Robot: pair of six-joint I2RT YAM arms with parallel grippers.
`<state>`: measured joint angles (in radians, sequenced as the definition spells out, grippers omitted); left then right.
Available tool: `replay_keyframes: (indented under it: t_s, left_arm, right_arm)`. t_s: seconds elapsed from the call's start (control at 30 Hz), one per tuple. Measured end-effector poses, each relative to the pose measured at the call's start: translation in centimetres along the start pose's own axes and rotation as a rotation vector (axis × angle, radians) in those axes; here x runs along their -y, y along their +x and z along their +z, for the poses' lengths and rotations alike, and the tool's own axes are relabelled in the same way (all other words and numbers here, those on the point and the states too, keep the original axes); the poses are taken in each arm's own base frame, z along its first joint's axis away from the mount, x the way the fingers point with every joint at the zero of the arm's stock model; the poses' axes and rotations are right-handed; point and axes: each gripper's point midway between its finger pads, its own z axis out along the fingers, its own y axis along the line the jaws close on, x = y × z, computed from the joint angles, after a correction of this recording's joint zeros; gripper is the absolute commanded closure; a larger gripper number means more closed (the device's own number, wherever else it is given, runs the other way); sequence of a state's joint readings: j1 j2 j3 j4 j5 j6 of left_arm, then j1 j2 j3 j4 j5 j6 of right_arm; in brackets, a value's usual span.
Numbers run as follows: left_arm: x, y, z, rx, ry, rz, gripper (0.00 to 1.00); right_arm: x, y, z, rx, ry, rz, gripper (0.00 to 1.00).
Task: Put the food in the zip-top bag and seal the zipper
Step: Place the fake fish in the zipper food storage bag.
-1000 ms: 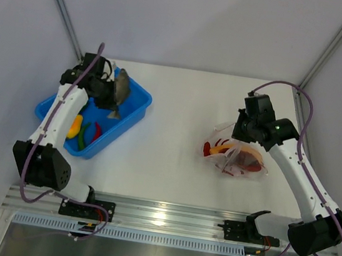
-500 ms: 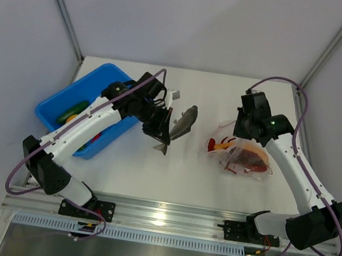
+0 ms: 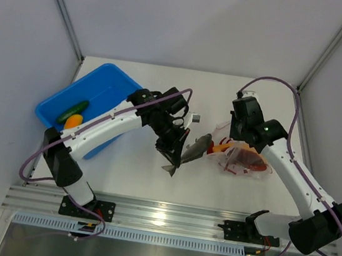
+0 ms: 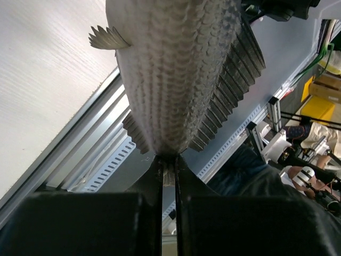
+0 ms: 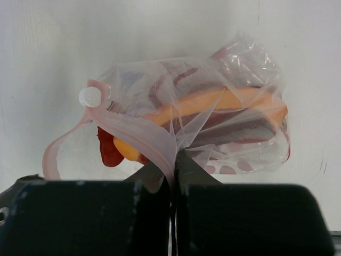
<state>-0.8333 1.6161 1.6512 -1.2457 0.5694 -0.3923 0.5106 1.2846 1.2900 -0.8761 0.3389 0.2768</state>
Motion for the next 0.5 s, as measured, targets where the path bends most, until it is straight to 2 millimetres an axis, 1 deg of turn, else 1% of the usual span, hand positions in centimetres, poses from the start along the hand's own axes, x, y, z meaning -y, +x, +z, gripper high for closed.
replay_keyframes:
  t_s: [0.27, 0.37, 0.5]
  left_arm:
    - [0.7, 1.9, 1.9, -0.104, -0.016, 0.014, 1.0]
    - [1.0, 2.5, 2.2, -0.123, -0.019, 0.023, 0.99]
    - [1.2, 2.5, 2.3, -0.128, -0.019, 0.027, 1.0]
  right_arm:
    - [-3.0, 1.1, -1.0, 0.038, -0.059, -0.116, 1.0]
    - [-4.0, 1.3, -1.6, 0.051, -0.088, -0.146, 1.0]
    - [-5.3, 1.9, -2.6, 0.072, -0.132, -0.175, 1.0]
